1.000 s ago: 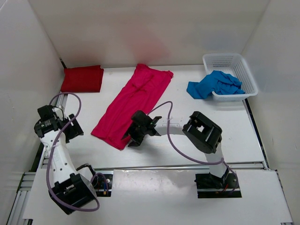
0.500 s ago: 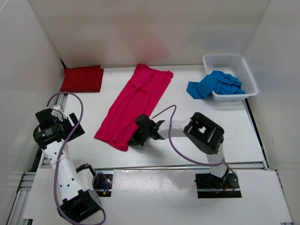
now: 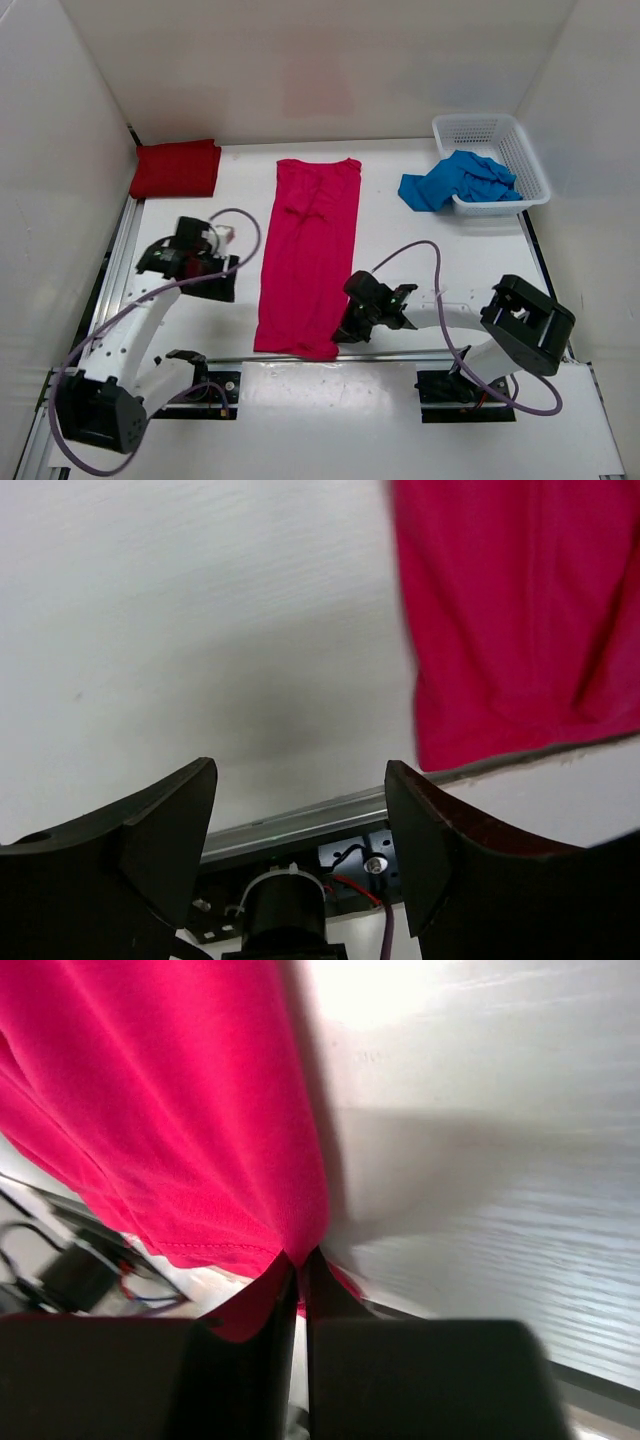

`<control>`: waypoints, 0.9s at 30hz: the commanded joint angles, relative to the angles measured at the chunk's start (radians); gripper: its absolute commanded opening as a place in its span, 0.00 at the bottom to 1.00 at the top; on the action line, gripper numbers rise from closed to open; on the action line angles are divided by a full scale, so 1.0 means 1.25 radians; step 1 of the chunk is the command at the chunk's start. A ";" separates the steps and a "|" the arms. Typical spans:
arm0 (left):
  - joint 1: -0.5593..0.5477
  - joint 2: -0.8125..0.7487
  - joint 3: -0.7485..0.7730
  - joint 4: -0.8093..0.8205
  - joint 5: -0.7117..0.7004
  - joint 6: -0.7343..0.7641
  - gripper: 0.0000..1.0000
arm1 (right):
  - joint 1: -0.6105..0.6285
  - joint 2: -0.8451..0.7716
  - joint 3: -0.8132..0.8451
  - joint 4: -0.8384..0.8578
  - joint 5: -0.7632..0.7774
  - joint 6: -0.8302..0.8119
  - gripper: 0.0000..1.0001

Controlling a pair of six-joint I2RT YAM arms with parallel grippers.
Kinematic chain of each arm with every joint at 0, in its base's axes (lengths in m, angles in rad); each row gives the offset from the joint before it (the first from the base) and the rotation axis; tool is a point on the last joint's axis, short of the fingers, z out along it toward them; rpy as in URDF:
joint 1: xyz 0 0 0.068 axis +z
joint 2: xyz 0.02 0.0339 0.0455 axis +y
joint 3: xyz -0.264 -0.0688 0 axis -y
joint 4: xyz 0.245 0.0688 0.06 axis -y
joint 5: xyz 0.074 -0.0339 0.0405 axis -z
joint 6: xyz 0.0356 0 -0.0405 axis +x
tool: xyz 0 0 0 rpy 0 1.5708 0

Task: Fold and stack the t-shirts
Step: Rotate the tshirt 110 degrees, then grab the bottom of the folded rectangular tshirt with both arms

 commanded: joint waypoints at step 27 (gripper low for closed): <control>-0.450 0.204 -0.248 0.300 0.088 0.003 0.66 | 0.078 0.047 0.113 -0.168 0.006 -0.310 0.43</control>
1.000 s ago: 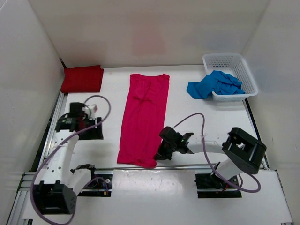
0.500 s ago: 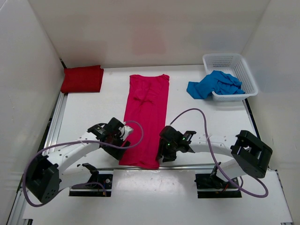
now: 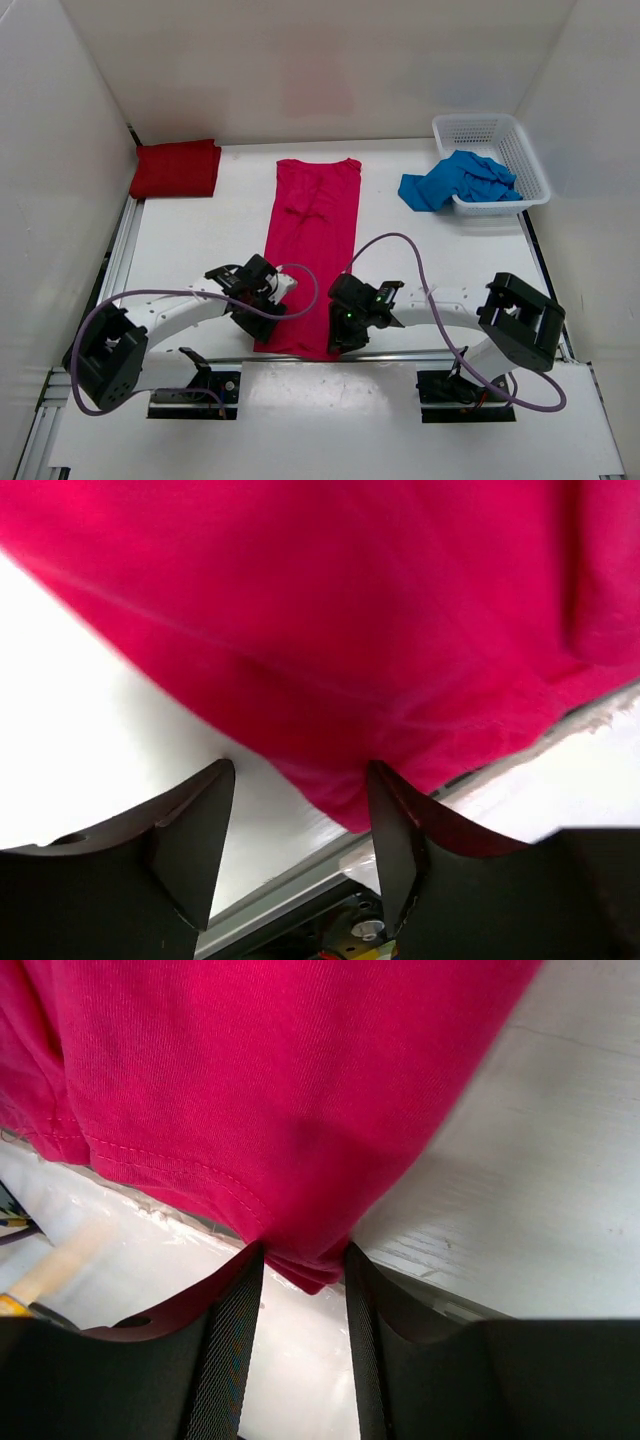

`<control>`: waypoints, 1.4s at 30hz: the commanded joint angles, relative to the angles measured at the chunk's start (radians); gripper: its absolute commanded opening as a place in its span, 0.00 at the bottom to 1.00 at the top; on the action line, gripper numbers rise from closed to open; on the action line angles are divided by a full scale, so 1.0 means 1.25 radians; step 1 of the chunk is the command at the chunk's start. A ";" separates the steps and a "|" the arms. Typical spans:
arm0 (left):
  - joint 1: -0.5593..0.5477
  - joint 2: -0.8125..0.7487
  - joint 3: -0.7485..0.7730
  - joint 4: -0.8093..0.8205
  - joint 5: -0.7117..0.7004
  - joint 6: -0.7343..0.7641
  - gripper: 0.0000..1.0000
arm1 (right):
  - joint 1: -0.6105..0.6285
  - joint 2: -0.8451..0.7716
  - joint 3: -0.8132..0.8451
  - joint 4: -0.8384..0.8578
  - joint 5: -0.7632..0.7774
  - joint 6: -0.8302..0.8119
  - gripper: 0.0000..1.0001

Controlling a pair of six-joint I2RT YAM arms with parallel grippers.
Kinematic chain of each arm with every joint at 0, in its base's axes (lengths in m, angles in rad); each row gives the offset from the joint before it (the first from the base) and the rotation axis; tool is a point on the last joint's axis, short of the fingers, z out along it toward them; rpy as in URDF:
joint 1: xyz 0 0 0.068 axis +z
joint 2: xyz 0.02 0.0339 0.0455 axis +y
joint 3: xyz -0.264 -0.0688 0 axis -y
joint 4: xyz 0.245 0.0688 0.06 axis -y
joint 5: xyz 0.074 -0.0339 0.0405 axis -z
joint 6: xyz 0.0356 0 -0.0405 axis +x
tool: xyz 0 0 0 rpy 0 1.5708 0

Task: Fold and stack the t-shirts
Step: Grab the bottom of the folded rectangular tshirt with both arms, then fold the folded rectangular tshirt in 1/3 of the way

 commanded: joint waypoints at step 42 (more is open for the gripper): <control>0.297 0.682 0.984 -0.297 0.040 0.000 0.10 | -0.497 0.403 0.721 -0.275 -0.034 -0.406 0.00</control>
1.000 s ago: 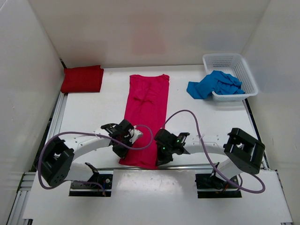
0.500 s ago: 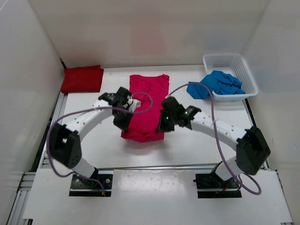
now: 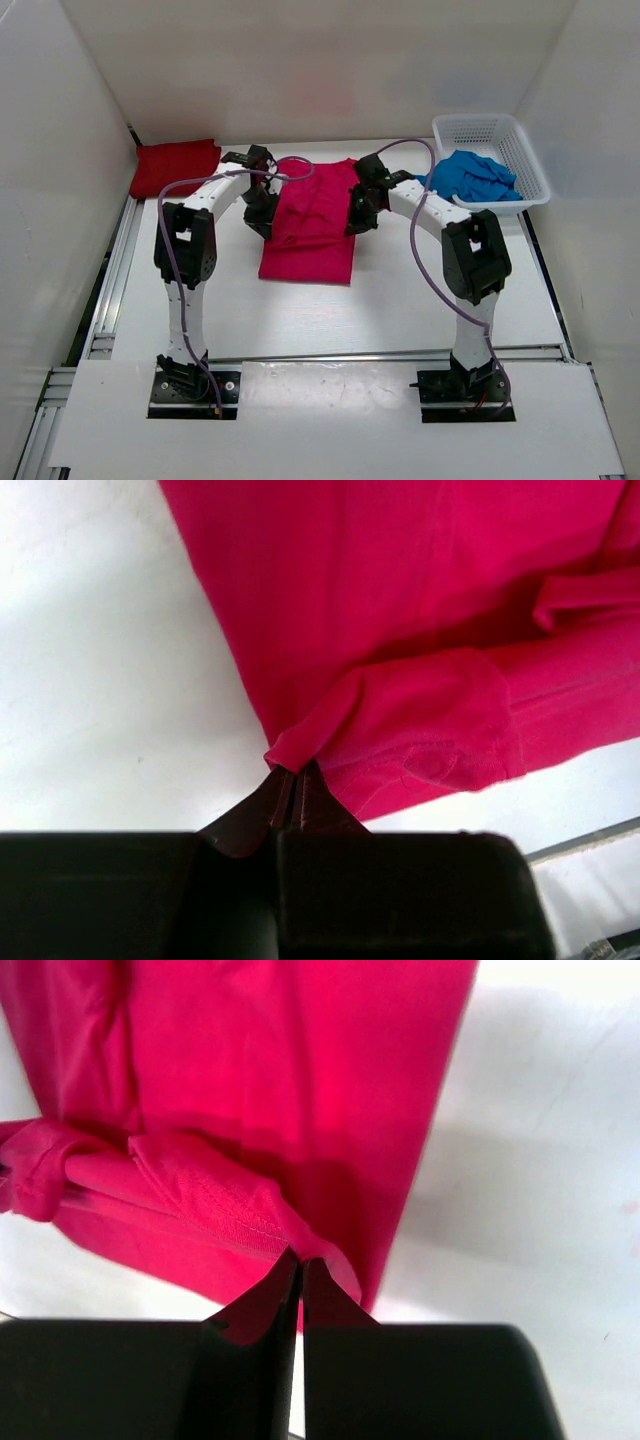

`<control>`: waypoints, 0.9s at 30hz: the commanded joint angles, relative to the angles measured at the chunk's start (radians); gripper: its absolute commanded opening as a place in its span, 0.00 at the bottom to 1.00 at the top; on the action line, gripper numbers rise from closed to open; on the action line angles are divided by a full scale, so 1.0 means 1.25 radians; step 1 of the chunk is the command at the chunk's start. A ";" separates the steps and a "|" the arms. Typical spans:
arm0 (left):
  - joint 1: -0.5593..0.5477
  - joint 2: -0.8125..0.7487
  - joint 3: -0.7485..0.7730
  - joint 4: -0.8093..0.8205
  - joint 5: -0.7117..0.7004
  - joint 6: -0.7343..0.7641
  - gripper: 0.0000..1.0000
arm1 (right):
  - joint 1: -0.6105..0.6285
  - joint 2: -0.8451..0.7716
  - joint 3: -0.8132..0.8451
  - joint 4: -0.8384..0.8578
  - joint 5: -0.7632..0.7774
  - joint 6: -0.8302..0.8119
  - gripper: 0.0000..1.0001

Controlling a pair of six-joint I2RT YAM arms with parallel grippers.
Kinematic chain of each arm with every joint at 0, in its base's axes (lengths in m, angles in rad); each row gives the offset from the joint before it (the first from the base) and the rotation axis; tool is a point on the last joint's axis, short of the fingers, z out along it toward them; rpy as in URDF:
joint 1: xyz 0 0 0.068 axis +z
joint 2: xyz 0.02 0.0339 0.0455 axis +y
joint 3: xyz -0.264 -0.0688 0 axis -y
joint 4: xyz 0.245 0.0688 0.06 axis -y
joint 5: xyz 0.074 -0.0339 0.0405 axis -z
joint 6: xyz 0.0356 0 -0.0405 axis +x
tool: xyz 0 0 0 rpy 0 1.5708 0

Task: Fold and stack the t-shirts
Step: Fold the folded rectangular tshirt in 1/3 of the way

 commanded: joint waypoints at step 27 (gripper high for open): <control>0.122 -0.236 -0.153 0.153 0.042 0.002 0.76 | -0.022 -0.110 -0.192 0.025 -0.065 0.044 0.66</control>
